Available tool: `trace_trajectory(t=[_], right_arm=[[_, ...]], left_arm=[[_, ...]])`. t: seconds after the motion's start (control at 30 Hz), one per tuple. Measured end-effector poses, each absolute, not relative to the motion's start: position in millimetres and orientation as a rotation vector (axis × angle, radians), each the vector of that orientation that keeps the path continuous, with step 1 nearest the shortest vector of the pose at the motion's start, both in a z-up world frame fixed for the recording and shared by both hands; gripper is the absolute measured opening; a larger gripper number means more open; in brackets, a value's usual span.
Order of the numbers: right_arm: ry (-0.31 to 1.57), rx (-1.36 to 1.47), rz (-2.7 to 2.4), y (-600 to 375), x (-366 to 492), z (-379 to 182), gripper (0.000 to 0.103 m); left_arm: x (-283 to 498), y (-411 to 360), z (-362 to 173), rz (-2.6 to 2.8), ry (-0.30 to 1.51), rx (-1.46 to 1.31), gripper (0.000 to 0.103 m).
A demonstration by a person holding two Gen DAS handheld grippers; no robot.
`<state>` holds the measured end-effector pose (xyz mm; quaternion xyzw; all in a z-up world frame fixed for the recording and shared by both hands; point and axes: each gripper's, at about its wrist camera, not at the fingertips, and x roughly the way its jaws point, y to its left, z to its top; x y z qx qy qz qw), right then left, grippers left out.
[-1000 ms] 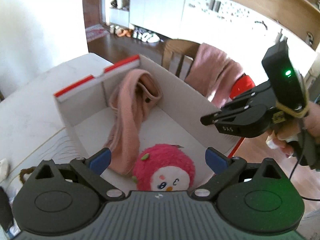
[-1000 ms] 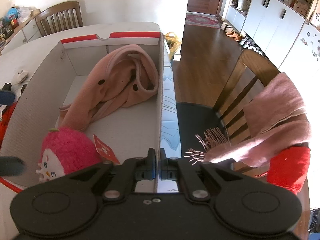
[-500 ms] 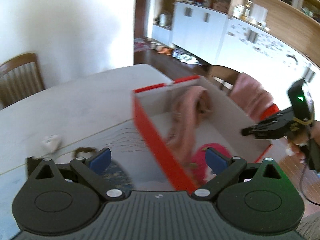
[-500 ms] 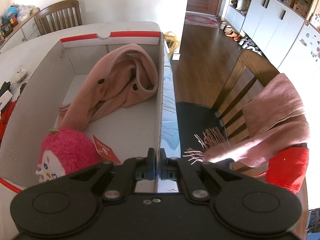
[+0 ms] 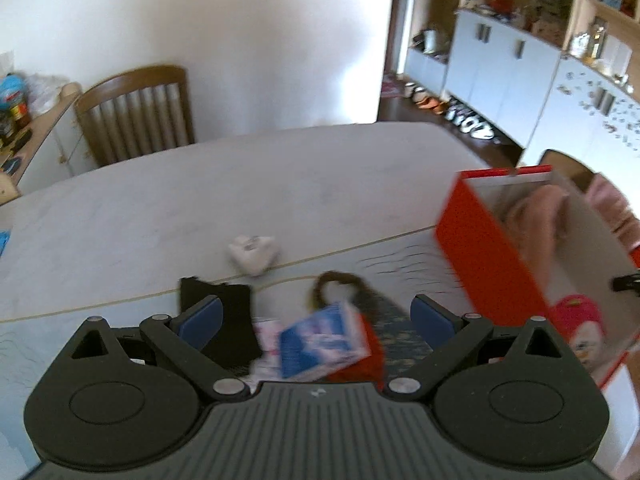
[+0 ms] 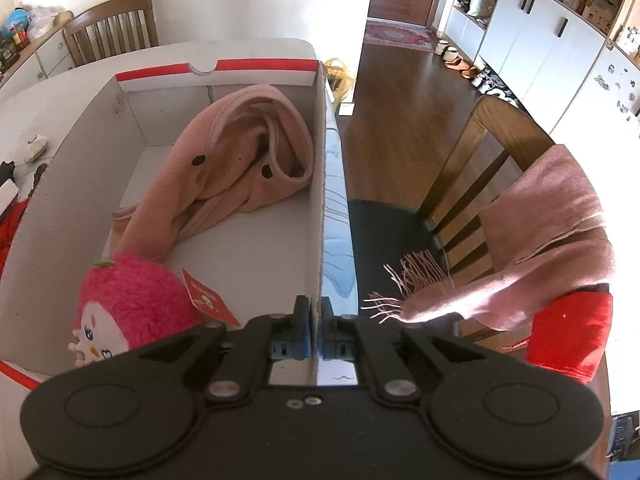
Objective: Organize objects
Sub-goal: 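Return the left gripper to the table and grasp the black cloth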
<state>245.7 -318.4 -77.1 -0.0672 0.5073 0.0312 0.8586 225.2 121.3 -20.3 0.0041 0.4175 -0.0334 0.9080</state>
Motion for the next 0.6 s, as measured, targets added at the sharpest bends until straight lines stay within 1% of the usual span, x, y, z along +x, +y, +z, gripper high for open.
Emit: trace_trajectory(t=[0.27,0.6], right_arm=[[1.079,-0.143,0.040,-312,248,-78,0.005],[1.096,-0.142,0.011,-309,251,-79,0.006]], left_arm=[[258,162,-57,-0.008,0.909,0.006,0.103],[289,186,-102,0.042,0.989,-0.012,0.103]])
